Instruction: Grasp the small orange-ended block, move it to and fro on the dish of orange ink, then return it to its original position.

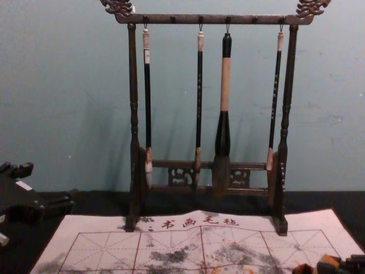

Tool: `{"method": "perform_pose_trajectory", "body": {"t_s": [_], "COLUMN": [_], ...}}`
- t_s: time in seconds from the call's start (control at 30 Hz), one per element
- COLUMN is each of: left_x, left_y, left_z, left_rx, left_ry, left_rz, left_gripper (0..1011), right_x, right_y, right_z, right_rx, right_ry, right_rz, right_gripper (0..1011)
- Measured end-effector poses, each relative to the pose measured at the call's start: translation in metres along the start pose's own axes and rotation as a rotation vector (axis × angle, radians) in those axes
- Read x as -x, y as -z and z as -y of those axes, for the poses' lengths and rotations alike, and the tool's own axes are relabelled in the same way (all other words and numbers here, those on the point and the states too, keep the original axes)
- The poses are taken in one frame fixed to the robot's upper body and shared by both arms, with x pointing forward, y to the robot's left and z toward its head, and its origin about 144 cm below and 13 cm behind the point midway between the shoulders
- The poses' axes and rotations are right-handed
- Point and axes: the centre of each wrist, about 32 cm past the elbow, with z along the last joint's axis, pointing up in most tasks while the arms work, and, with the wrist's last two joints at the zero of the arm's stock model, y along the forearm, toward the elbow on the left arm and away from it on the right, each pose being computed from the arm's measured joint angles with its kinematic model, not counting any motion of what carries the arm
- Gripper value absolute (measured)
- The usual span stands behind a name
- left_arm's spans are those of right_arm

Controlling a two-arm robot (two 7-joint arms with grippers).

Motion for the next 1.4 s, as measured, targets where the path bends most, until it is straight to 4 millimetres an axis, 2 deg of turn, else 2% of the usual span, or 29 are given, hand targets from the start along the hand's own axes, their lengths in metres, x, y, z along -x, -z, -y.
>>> {"method": "perform_pose_trajectory", "body": {"t_s": [0.33, 0.8, 1.2, 1.4], "left_x": [0.0, 0.0, 0.0, 0.0], "left_y": [0.0, 0.0, 0.0, 0.0], "left_z": [0.0, 0.0, 0.0, 0.0], "left_rx": [0.0, 0.0, 0.0, 0.0], "left_ry": [0.0, 0.0, 0.0, 0.0], "left_rz": [0.0, 0.0, 0.0, 0.0], "left_gripper": [1001, 1001, 1002, 1001], "right_x": [0.0, -0.005, -0.004, -0.002], "right_y": [-0.001, -0.013, -0.041, -0.054], "right_z": [0.0, 0.002, 0.009, 0.003], "right_rx": [0.0, -0.032, -0.142, -0.136], "right_ry": [-0.002, 0.025, 0.024, -0.027], "right_rz": [0.001, 0.007, 0.019, 0.025], "right_gripper": [91, 90, 90, 90]}}
